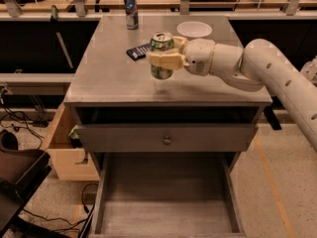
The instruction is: Pick green can from white bowl and place on counter
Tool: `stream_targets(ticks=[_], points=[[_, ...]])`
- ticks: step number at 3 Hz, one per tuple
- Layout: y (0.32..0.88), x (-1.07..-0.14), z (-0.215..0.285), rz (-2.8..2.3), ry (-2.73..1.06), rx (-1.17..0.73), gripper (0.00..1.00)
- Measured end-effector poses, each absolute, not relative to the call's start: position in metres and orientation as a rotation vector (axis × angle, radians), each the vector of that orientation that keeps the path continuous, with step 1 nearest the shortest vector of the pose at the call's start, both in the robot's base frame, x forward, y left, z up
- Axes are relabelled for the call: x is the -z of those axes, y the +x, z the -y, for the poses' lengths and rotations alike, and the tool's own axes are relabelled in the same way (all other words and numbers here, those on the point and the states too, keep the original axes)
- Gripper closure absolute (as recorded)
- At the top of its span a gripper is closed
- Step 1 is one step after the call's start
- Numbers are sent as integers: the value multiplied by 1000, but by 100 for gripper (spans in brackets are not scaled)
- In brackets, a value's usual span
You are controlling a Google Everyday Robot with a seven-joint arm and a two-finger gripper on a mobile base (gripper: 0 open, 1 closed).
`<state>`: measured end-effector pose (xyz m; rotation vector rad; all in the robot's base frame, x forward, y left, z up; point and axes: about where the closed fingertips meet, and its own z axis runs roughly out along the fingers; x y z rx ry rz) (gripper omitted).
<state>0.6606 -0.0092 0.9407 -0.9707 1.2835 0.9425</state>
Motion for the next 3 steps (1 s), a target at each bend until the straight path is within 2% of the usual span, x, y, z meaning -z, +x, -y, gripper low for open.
stream_targets(ticks=[1, 2, 3], points=[[644, -908, -11, -1280, -1033, -958, 100], [643, -907, -14, -1278, -1038, -962, 83], [642, -908, -18, -1275, -1043, -967, 52]])
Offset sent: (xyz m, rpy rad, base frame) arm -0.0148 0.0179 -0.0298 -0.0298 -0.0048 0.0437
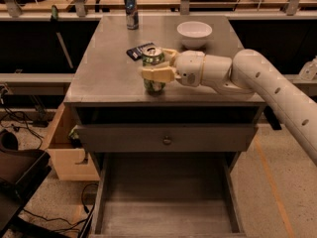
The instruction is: Pick green can from white bowl and place on counter
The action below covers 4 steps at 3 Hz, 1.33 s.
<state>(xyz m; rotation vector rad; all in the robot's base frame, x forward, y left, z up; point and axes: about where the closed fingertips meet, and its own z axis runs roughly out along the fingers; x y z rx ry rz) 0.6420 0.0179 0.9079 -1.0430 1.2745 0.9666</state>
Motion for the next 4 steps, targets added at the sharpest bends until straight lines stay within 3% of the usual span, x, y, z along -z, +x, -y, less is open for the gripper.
stream_targets(ticks=[2, 3, 4], points=[[641, -909, -23, -1270, -1049, -973, 6], [640, -909, -25, -1268, -1052, -975, 0], [640, -909, -25, -1268, -1052, -976, 0]])
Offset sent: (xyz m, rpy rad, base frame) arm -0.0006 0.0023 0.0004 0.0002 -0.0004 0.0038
